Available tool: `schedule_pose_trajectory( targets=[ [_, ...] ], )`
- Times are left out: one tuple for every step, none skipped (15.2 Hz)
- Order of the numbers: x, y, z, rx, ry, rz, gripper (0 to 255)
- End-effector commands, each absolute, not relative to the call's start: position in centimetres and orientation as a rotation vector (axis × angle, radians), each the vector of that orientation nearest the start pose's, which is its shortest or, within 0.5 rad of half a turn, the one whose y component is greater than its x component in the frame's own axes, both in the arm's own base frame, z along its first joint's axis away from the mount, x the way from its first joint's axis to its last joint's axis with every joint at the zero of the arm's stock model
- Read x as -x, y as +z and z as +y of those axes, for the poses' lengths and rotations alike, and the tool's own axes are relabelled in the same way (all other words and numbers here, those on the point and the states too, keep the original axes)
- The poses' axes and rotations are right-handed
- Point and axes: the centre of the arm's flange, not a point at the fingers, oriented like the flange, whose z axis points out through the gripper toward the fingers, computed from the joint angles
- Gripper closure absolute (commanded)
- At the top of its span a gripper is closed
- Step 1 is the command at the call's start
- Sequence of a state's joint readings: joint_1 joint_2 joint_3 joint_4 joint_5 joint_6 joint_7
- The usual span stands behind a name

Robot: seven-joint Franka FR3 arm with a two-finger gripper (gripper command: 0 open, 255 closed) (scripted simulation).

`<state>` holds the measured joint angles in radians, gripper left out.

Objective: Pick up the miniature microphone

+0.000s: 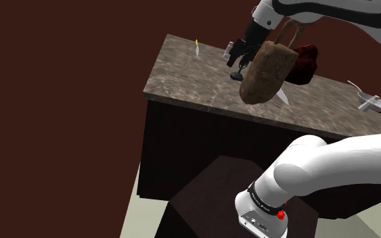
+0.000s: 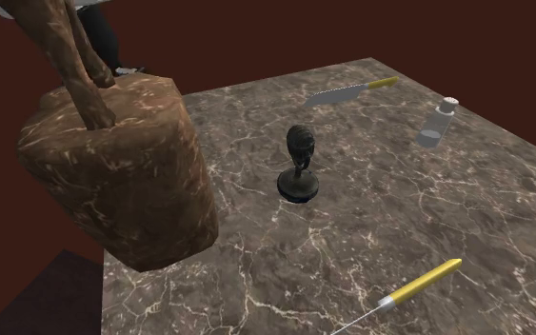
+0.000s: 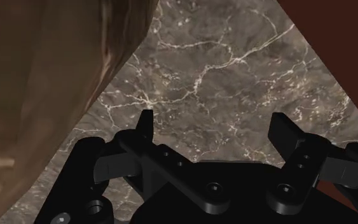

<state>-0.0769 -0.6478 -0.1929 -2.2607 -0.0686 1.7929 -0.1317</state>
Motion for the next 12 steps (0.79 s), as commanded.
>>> schedule_pose_trajectory(
  targets=[
    [-35.5, 60.3, -14.8, 3.126, -0.291, 0.158, 0],
    [-35.8, 60.2, -15.9, 3.134, -0.299, 0.158, 0],
    [-36.1, 60.2, -17.0, 3.141, -0.306, 0.159, 0],
    [-36.3, 60.1, -18.2, 3.149, -0.314, 0.160, 0],
    [-36.6, 60.1, -19.3, 3.156, -0.322, 0.160, 0],
    [-36.8, 60.1, -20.5, 3.164, -0.330, 0.161, 0],
    [-37.1, 60.1, -21.6, 3.171, -0.338, 0.161, 0],
    [-37.3, 60.1, -22.8, 3.179, -0.346, 0.162, 0],
    [-37.6, 60.2, -23.9, 3.186, -0.354, 0.163, 0],
    [-37.8, 60.2, -25.1, 3.194, -0.362, 0.163, 0],
    [-38.1, 60.3, -26.3, 3.201, -0.370, 0.164, 0],
    [-38.3, 60.3, -27.4, 3.209, -0.378, 0.165, 0]
  ],
)
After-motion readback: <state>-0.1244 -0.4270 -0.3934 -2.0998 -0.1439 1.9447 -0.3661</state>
